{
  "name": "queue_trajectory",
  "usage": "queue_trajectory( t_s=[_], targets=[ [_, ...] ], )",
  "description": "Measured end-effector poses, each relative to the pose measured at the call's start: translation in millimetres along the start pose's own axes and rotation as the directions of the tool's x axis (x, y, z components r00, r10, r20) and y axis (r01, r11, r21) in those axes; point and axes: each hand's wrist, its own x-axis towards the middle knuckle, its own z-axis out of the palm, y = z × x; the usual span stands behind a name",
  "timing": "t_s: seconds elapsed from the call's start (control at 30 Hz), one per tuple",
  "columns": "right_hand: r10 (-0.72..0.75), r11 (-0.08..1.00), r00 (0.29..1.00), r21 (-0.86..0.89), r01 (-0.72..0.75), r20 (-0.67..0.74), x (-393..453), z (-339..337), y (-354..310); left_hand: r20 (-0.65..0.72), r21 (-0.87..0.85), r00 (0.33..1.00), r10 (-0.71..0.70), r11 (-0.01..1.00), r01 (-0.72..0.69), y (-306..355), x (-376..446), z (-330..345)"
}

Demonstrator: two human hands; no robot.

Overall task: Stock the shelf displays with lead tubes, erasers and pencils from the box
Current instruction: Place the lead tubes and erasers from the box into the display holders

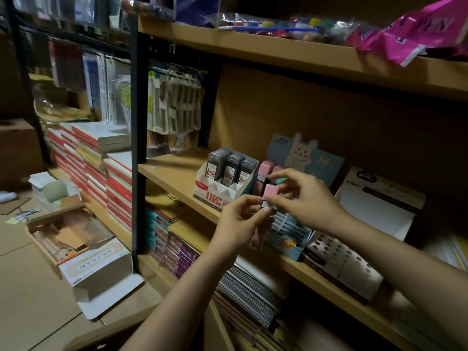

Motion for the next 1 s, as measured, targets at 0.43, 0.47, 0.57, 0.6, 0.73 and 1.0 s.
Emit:
queue_trajectory(
  t_s=[0.43,0.47,0.57,0.6,0.73,1.0],
  targets=[
    [-0.073,0.932,0.984,-0.363,0.010,-0.161,60,-21,-2,-0.223,0.689,0.915,0.336,0.718,-0.096,-31,0,-23],
    [-0.056,0.925,0.986,-0.379,-0.007,-0.155,61,-18,0,-0.247,0.665,0.919,0.306,0.743,-0.068,-34,1,-21],
    [-0.060,0.919,0.983,-0.393,-0.014,-0.174,63,-9,6,-0.274,0.646,0.922,0.272,0.763,-0.033,-41,5,-18],
    [-0.067,0.918,0.982,-0.397,-0.009,-0.176,63,-6,7,-0.287,0.639,0.921,0.263,0.769,-0.021,-42,6,-17],
    [-0.069,0.911,0.984,-0.412,-0.005,-0.165,64,5,12,-0.353,0.591,0.905,0.238,0.806,0.018,-45,9,-11],
    [-0.124,0.839,0.978,-0.544,0.014,-0.166,66,5,13,-0.403,0.585,0.884,0.235,0.809,0.052,-48,11,-7]
  ],
)
